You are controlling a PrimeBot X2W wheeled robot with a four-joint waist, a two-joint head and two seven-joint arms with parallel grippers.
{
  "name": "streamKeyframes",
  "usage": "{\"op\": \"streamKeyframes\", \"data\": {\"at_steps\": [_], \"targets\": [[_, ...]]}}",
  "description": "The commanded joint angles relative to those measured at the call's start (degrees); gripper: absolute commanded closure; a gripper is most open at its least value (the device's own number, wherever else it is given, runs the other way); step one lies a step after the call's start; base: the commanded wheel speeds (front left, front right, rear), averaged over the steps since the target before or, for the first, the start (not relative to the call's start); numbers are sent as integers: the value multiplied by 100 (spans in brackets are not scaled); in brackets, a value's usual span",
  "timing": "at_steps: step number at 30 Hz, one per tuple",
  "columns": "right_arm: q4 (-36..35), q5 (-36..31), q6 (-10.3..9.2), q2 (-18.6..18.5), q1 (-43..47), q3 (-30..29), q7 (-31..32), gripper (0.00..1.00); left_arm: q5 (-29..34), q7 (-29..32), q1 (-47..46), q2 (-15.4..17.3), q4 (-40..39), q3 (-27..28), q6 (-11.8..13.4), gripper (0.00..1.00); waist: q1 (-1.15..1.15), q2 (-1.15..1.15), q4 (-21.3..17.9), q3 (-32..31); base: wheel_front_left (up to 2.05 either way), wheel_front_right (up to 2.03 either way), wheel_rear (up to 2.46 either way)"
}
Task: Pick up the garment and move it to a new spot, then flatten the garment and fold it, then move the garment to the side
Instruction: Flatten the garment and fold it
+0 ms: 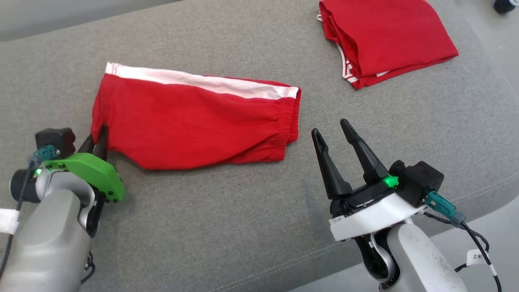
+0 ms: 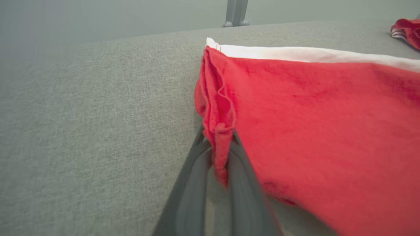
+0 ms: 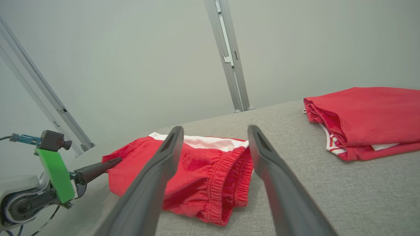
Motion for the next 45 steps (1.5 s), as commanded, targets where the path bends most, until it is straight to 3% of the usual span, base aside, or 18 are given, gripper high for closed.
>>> {"op": "streamKeyframes", "data": {"at_steps": [1, 13, 26, 27, 28, 33, 45], "targets": [[40, 20, 0, -12, 118, -17, -11, 0, 64, -12, 163, -53, -92, 89, 60, 100, 0, 0, 230, -242, 0, 0, 0], [181, 16, 0, -11, 282, -73, -11, 0, 546, -9, 1301, -592, -954, 1054, 269, 100, 0, 0, 766, -646, 0, 0, 0], [313, -25, 0, -13, 329, -55, -11, 0, 1189, -8, 2027, -1059, -1308, 1647, 187, 100, 0, 0, 1017, -800, 0, 0, 0], [324, -22, 0, -13, 327, -49, -11, 0, 1240, -9, 2033, -1072, -1294, 1689, 172, 66, 0, 0, 1018, -804, 0, 0, 0], [332, -19, 0, -13, 322, -42, -11, 0, 1311, -9, 2034, -1076, -1300, 1733, 180, 0, 0, 0, 1017, -807, 0, 0, 0], [390, -11, 0, -13, 318, -49, -11, 0, 1670, -9, 2203, -1133, -1710, 2075, 255, 0, 0, 0, 1011, -846, 0, 0, 0], [490, -412, 0, -25, 481, -298, -11, 0, 2657, -9, 3150, -1444, -3600, 3164, 468, 0, 0, 0, 1121, -1168, 0, 0, 0]]}}
